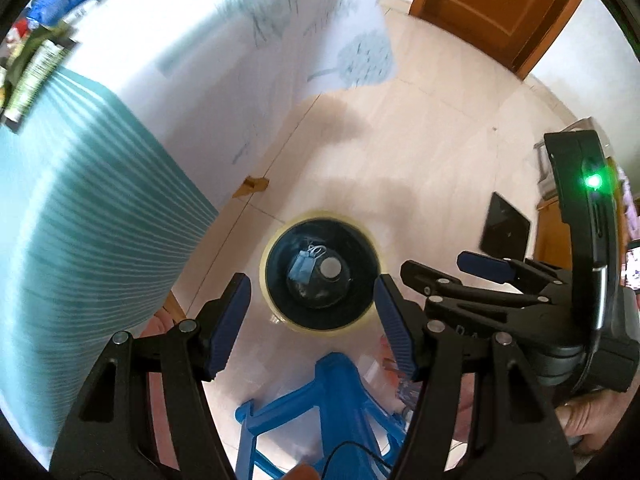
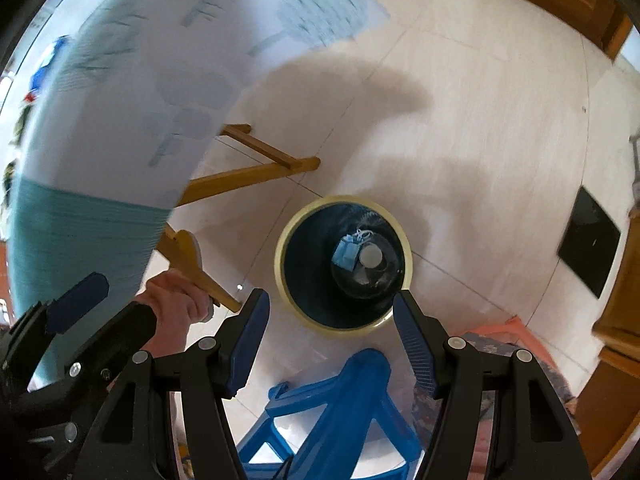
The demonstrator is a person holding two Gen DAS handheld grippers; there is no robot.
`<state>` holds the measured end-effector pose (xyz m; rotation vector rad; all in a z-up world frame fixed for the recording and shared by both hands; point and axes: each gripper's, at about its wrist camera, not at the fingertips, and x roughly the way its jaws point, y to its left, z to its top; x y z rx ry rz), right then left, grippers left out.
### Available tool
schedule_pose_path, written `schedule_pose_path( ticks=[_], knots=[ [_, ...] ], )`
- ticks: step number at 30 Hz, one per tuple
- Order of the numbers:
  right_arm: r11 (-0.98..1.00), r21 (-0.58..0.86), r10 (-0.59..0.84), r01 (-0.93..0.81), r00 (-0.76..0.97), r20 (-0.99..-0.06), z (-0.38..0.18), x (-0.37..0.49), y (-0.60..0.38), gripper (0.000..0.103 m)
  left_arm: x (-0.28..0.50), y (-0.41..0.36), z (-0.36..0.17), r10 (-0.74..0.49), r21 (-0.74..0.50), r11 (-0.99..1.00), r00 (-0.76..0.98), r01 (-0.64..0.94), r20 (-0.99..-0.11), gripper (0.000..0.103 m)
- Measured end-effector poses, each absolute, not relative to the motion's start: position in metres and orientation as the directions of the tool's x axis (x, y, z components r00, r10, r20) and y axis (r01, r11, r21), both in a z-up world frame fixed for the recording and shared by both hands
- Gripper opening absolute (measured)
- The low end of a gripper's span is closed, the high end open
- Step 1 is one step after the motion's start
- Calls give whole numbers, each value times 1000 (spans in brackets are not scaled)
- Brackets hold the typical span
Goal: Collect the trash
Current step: 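Move both tools back over the table toward the tissue and wrappers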
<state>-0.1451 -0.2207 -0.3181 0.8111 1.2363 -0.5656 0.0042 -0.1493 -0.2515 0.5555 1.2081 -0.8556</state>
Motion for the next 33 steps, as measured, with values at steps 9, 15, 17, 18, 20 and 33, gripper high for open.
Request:
schedule_pose_path(
  ticks=[9,15,17,18,20,33],
  knots=[
    [686,262,-48,678,402,-914,-194,-135,-192,66,12,-110,-162,-362,-103,577,141,810,-922,61],
    [745,275,-62,607,474,-878,-132,-109,-171,66,33,-72,-98,-417,-75,594,227,801,-880,61],
    [766,276,-61,580,493,-868,-117,-95,-163,66,43,-60,-82,-421,-59,608,259,792,-869,61],
    [780,272,-62,564,502,-863,-108,-87,-159,66,50,-52,-73,-422,-49,619,280,784,-862,61],
    [805,266,-59,530,517,-854,-93,-70,-148,66,62,-35,-58,-423,-41,639,306,768,-853,61],
    [907,213,-25,363,551,-834,-53,52,-99,66,172,66,-30,-384,-29,785,449,619,-807,61]
  ],
)
